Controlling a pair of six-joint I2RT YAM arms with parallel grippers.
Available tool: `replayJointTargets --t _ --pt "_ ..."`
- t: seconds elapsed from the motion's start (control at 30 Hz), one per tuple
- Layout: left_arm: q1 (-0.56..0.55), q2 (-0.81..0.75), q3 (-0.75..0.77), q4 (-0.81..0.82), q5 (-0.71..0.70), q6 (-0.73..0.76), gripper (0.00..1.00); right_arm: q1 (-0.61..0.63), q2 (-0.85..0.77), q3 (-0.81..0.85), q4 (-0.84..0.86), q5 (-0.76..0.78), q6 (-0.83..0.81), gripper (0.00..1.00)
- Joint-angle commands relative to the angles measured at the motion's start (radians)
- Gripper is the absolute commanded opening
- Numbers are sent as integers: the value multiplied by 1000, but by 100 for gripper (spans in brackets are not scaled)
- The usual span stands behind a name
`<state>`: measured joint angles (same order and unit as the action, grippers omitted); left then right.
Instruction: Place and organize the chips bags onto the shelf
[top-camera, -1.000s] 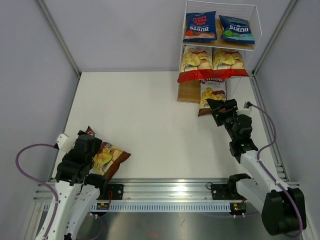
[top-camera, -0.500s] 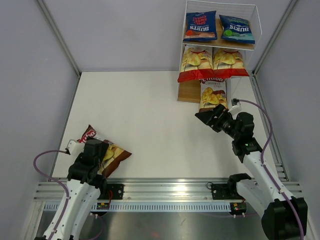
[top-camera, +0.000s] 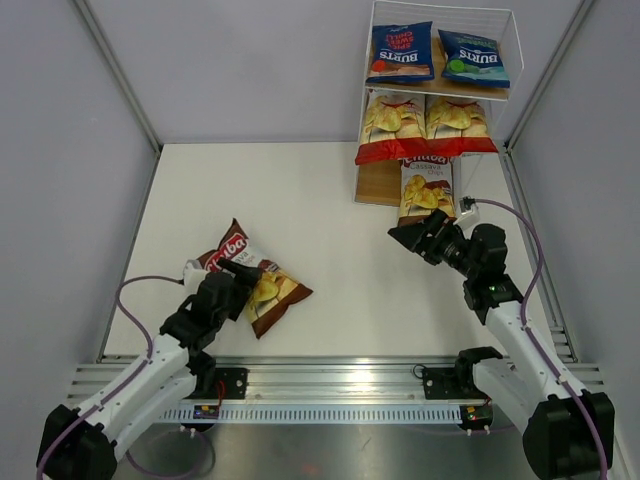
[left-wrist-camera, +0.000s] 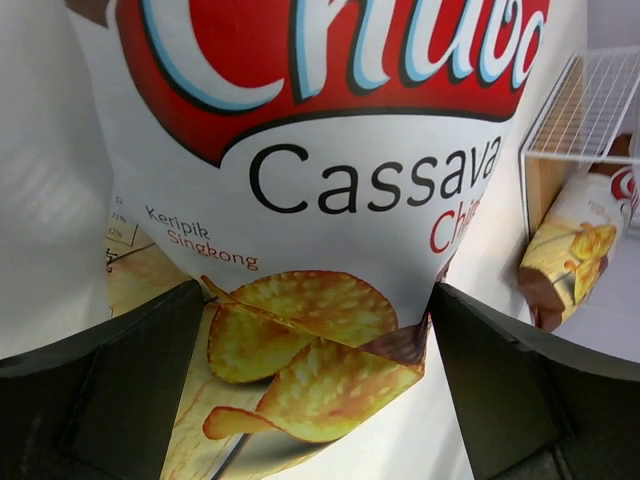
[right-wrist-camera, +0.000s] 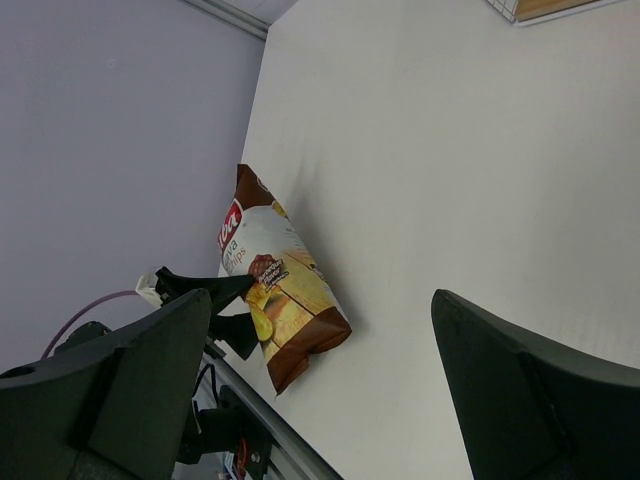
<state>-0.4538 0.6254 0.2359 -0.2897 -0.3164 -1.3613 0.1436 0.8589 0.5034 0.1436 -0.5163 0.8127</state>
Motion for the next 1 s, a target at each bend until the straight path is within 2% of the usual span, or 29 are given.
replayJointTargets --t 0.0,0.17,0.3,0.5,0.6,0.77,0.87,0.9,0.93,0.97 --pt "-69 46 25 -28 -22 -64 99 -2 12 4 27 -24 -27 99" --pt "-68 -24 66 -149 -110 -24 99 -2 15 0 30 -24 -32 100" --pt "-20 -75 106 -206 -104 104 99 -2 34 -3 39 -30 -27 100" --pt "182 -36 68 -60 135 275 99 -2 40 -12 63 -47 -17 100" --pt "199 -30 20 -4 194 288 99 -2 40 -12 60 -44 -21 99" --pt "199 -85 -71 84 215 268 99 -2 54 -29 102 -63 -3 99" --pt "199 -104 -130 151 235 248 90 -2 81 -35 145 -102 20 99" --pt "199 -110 -139 164 238 237 85 -2 97 -37 155 -112 23 99" --pt "199 -110 -147 170 241 232 76 -1 103 -39 171 -122 29 100" --pt "199 -112 -153 178 241 231 73 -2 109 -40 181 -137 34 99"
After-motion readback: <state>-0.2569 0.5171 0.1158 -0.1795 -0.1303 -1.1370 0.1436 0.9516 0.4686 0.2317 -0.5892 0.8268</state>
